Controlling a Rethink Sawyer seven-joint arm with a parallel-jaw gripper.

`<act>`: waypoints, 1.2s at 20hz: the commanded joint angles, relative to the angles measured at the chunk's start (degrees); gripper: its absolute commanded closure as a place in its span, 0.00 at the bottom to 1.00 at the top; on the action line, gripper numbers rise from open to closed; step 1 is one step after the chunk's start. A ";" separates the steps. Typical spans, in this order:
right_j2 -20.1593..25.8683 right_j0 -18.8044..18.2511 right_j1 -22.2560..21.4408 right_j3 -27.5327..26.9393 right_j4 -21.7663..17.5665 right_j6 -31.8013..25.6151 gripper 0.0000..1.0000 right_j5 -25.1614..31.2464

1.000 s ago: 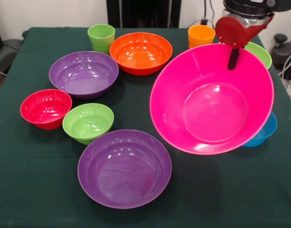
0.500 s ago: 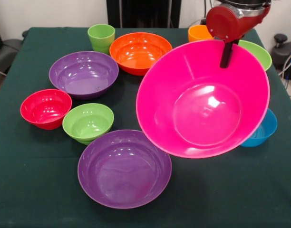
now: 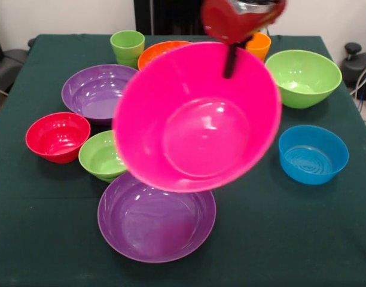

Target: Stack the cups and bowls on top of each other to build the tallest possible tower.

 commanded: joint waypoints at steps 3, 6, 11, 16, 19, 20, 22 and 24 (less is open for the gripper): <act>5.97 -7.38 -1.94 1.19 -9.20 -11.48 1.00 1.50; 6.51 -8.87 -0.84 -2.42 -10.47 -9.99 1.00 3.70; 7.36 -10.94 1.59 -10.57 -11.92 -7.90 1.00 8.89; 9.39 -12.95 3.30 -16.15 -14.11 -11.53 1.00 11.68; 10.94 -13.89 4.80 -19.17 -14.95 -13.69 1.00 11.73; 11.25 -14.04 5.20 -19.97 -15.12 -13.86 1.00 11.95; 12.31 -14.51 5.87 -21.44 -15.00 -13.75 1.00 12.31; 12.81 -14.72 6.43 -22.57 -15.07 -13.44 1.00 12.91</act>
